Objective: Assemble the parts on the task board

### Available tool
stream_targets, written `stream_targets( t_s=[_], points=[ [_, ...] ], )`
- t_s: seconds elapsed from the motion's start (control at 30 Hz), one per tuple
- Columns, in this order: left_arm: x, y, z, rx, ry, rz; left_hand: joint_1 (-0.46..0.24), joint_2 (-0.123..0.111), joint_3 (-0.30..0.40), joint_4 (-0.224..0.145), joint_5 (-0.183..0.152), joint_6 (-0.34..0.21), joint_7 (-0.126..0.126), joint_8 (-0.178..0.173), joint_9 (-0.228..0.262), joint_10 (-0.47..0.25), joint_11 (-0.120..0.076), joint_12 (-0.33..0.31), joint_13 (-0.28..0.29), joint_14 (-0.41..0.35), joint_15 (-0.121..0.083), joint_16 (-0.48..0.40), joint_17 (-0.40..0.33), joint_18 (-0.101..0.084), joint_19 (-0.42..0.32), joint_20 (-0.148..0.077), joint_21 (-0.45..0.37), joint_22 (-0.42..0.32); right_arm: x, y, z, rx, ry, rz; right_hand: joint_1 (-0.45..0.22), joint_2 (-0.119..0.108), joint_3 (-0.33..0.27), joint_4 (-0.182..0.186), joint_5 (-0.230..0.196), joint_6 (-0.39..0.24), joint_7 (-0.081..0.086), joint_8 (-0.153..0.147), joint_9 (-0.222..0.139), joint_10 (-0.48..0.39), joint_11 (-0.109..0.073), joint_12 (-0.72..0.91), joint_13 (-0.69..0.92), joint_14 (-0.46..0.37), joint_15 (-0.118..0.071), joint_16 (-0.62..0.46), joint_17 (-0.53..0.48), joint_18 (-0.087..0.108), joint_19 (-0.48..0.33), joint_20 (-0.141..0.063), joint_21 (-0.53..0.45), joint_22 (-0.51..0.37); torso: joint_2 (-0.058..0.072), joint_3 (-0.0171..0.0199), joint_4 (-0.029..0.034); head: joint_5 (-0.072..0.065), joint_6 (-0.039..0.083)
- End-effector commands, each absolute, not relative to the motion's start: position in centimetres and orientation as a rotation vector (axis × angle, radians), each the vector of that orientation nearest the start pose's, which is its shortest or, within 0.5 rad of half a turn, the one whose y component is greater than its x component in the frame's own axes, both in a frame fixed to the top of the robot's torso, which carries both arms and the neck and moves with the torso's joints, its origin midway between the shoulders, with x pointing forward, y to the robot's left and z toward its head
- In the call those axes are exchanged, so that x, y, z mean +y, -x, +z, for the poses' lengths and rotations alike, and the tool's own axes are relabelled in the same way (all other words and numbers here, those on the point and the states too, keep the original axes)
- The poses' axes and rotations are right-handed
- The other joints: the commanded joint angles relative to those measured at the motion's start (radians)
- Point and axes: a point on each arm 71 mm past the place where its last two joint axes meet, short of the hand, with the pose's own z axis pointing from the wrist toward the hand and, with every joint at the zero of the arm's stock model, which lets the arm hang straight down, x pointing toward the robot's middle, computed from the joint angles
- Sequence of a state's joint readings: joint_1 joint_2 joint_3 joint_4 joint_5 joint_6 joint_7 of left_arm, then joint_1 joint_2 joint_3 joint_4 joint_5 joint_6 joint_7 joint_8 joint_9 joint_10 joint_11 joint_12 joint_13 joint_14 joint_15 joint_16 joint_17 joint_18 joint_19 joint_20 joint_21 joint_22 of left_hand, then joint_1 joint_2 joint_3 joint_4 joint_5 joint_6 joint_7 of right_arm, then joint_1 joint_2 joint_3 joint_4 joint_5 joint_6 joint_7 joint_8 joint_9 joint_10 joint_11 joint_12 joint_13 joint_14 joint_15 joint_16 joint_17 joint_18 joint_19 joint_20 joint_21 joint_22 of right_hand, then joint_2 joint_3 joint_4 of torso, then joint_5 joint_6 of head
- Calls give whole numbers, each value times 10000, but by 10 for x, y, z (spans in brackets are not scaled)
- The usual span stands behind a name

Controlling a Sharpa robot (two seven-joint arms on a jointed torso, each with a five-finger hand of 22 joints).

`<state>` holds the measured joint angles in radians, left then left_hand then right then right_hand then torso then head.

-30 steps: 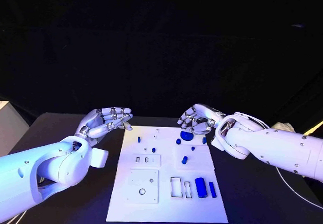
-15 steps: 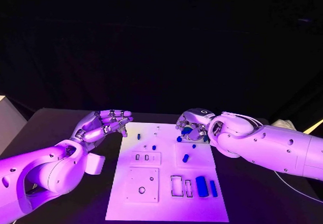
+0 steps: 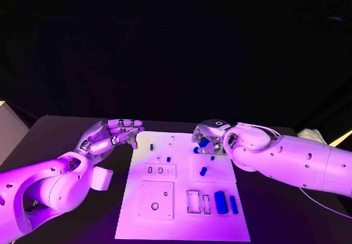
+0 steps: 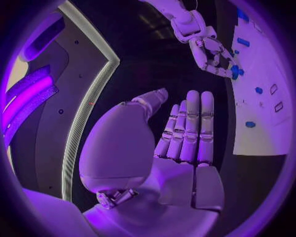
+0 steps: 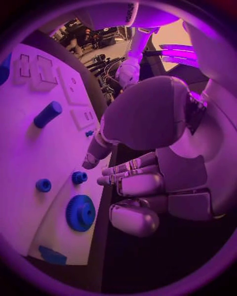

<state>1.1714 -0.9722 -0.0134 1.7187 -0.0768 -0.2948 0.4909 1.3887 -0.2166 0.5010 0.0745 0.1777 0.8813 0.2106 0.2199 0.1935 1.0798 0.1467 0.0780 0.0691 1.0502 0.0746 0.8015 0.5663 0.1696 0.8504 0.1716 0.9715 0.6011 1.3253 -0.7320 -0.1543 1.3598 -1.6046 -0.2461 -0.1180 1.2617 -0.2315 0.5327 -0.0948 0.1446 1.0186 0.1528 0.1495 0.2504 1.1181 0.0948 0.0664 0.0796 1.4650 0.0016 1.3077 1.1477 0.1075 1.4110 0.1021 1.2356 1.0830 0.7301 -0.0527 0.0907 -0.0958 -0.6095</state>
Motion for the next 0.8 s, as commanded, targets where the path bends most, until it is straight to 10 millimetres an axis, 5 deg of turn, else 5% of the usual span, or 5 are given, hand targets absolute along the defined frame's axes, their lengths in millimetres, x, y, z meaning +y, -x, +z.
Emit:
stream_targets(
  t_s=[0.03,0.8],
  points=[
    [210,-447,-155,13770,9600,-17037,-85,-5,80,4,-59,-2,9,8,11,39,5,-43,15,-37,-21,56,15,131,-50,4,35,9,-192,-523,-179,16738,4080,4070,97,79,-20,65,53,-2,-34,-44,16,-76,-12,76,18,395,39,74,12,-195,56,0,47,39,30,-8,13,18,-18],
    [214,-449,-153,13856,9620,-16961,-119,19,103,15,-54,-5,26,7,17,27,17,-47,15,-63,-11,95,22,129,-67,10,100,47,-192,-525,-186,17002,4081,3897,87,400,371,357,-26,389,-81,172,214,116,-43,241,36,358,23,278,84,-224,61,19,292,376,77,-34,50,-3,-24]
  ],
)
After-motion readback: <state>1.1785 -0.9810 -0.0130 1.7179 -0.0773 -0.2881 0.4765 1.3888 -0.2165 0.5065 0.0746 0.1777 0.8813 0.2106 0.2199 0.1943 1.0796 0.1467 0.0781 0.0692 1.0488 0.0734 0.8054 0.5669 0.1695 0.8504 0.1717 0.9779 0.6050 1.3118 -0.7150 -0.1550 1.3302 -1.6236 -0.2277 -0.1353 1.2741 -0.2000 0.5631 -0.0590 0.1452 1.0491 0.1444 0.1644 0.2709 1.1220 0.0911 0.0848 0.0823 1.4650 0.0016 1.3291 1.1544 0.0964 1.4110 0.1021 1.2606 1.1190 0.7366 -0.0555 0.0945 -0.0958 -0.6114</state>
